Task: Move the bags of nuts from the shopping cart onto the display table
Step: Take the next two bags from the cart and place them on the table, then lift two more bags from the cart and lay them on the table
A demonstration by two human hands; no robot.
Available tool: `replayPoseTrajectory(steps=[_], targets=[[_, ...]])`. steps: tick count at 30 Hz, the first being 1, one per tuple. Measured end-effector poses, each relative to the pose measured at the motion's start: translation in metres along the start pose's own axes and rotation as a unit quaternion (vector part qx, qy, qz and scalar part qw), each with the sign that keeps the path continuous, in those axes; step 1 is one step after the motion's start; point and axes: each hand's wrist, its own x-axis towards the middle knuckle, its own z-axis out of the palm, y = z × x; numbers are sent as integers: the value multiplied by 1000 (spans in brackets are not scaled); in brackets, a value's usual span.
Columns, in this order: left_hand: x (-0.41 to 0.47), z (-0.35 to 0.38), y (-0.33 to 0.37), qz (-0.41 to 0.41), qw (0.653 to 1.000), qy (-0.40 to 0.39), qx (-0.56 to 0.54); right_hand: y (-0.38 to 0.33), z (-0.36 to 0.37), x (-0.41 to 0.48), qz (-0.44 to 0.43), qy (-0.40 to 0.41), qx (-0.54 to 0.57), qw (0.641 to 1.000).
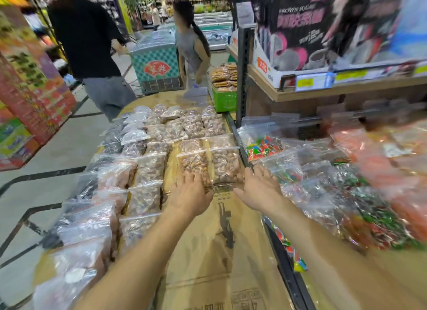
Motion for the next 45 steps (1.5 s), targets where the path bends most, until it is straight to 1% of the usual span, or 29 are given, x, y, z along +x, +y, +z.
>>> replayPoseTrajectory(steps=[3, 6, 8, 11, 17, 22, 26, 30, 36, 41, 45], targets=[[-19, -2, 8, 23, 1000, -5, 9, 6, 0, -28, 25, 12, 7, 1000], [-38, -3, 13, 62, 998, -12, 14, 9, 2, -59, 53, 20, 22, 998], [-52, -1, 12, 90, 996, -5, 25, 10, 7, -80, 72, 22, 14, 997], [-72, 2, 7, 127, 992, -19, 17, 6, 16, -111, 100, 6, 1, 995], [-101, 16, 3, 179, 984, -17, 2, -2, 26, -160, 155, -17, -1, 988], [-120, 22, 27, 219, 975, -28, 19, 15, 36, -195, 199, -21, 9, 980], [-136, 27, 66, 265, 963, -37, 39, 47, 50, -223, 234, 1, 30, 972], [-148, 39, 117, 313, 947, -50, 51, 88, 59, -252, 280, -4, 53, 959], [-177, 62, 213, 379, 918, -82, 88, 163, 81, -302, 344, -10, 83, 935], [-208, 86, 283, 436, 889, -83, 113, 225, 98, -347, 389, -3, 102, 916], [-237, 101, 333, 464, 871, -97, 129, 263, 113, -379, 428, 4, 126, 895]])
